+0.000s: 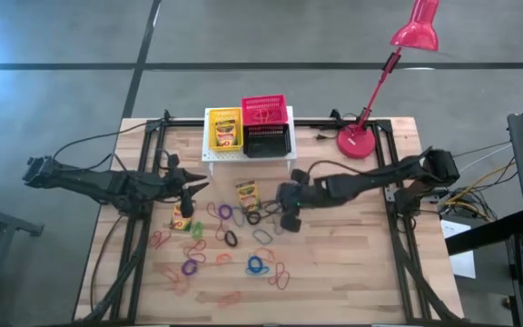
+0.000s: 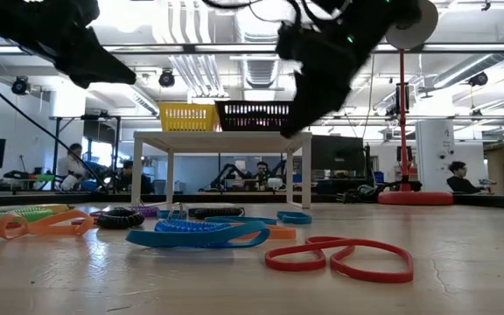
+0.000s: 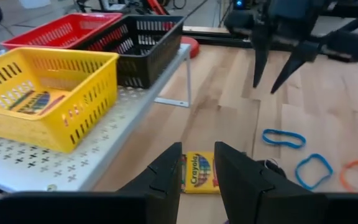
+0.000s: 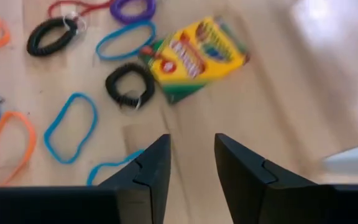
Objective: Pick & Place Office Desk Supplies
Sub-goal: Put the black spring keychain into the black bin
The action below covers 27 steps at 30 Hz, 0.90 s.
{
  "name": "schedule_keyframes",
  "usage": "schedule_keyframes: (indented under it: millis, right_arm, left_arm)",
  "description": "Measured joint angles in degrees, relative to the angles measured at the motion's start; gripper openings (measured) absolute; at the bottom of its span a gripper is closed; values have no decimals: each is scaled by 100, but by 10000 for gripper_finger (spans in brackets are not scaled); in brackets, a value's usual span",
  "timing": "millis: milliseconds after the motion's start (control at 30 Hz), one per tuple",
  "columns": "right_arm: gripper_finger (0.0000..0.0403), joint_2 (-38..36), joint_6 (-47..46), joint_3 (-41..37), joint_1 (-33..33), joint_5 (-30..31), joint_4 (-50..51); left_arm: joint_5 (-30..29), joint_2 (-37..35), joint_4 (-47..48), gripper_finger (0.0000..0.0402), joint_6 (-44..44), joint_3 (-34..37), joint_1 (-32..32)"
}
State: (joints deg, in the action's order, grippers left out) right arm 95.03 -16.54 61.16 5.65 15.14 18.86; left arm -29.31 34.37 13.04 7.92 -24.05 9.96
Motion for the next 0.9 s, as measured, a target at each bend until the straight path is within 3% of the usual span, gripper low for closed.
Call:
schedule_keyframes:
  millis: [233, 333, 467, 633, 900]
  right_arm:
    - [112, 39, -621, -1110, 168, -194, -1686]
    - [119, 39, -626, -1555, 163, -413, -2784]
    - [140, 32, -265, -1907, 162, -634, -3942]
    - [167, 261, 384, -1893, 157, -714, -4219]
    - [184, 936, 1615, -1211, 119, -1033, -4166]
  left_arm:
    - [634, 48, 6, 98, -13, 2, 7]
    - [998, 257, 5, 97, 56, 2, 84]
    - [1009, 775, -37, 97, 447, 2, 254]
    - [1006, 1589, -490, 97, 695, 2, 372]
    - [1011, 2513, -1343, 97, 1147, -1, 446]
